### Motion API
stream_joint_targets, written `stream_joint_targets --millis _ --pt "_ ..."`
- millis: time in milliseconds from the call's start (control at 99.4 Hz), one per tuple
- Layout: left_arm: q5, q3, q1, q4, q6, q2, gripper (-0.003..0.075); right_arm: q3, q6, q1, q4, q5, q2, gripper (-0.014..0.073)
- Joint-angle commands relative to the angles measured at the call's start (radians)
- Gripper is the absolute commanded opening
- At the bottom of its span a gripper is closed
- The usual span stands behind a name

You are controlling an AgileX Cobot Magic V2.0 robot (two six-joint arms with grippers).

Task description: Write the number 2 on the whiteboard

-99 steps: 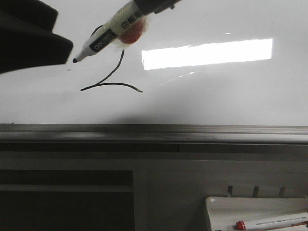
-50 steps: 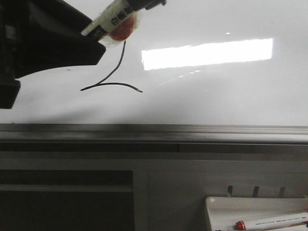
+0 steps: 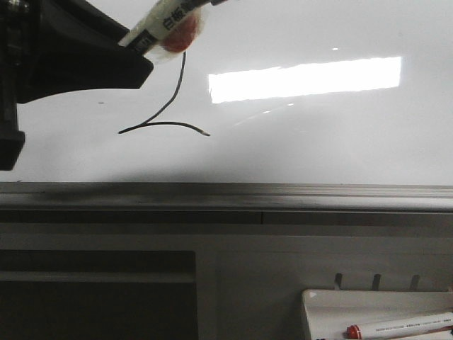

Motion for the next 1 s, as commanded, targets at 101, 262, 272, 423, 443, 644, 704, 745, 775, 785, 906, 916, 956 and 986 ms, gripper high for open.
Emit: stream_joint_targets --millis 101,262,272,423,443,644,704,745,775,785,906,916,956,986 --pt "-0.026 -0.036 -0.003 -0.133 -0.040 -0.013 -0.0020 -0.031 -0.009 -0.015 0.005 -0.159 -0.019 0.0376" --pt "0.123 -0.036 0.069 -0.425 -0.040 -0.008 -0.0020 -0.031 -0.009 -0.090 0.004 -0.293 -0.032 0.0645" --pt "0.129 -0.036 0.079 -0.440 -0.040 -0.008 -0.0020 -0.031 -0.009 -0.098 0.006 -0.296 -0.034 0.0641" --pt "0.154 -0.036 0.187 -0.806 -0.040 0.026 -0.0020 -0.031 -0.009 -0.165 0.028 -0.279 -0.042 0.0582" --pt "0.151 -0.036 0.200 -0.838 -0.040 0.031 -0.0020 -0.031 -0.009 -0.170 0.031 -0.270 -0.042 0.0577" --pt "0.155 -0.036 0.253 -1.075 -0.040 0.083 -0.0020 -0.031 -0.009 -0.177 0.033 -0.218 -0.042 0.0566" --pt "0.152 -0.036 0.253 -1.077 -0.040 0.098 -0.0020 -0.031 -0.009 -0.177 0.033 -0.215 -0.042 0.0566" --pt "0.152 -0.036 0.253 -1.077 -0.040 0.106 -0.0020 -0.031 -0.009 -0.177 0.033 -0.215 -0.042 0.0566" --pt "0.152 -0.036 0.253 -1.079 -0.040 0.112 -0.0020 -0.031 -0.009 -0.177 0.033 -0.215 -0.042 0.0566" --pt "0.152 -0.036 0.253 -1.079 -0.040 0.115 -0.0020 -0.031 -0.009 -0.177 0.033 -0.215 -0.042 0.0566" --pt "0.152 -0.036 0.253 -1.079 -0.040 0.125 -0.0020 -0.031 -0.009 -0.177 0.033 -0.215 -0.042 0.0566" --pt "0.152 -0.036 0.253 -1.079 -0.040 0.125 -0.0020 -0.031 -0.009 -0.177 0.033 -0.215 -0.042 0.0566" --pt "0.152 -0.036 0.253 -1.079 -0.040 0.125 -0.0020 -0.031 -0.009 -0.177 0.035 -0.215 -0.042 0.0566" --pt "0.152 -0.036 0.253 -1.079 -0.040 0.125 -0.0020 -0.031 -0.009 -0.177 0.035 -0.214 -0.042 0.0566"
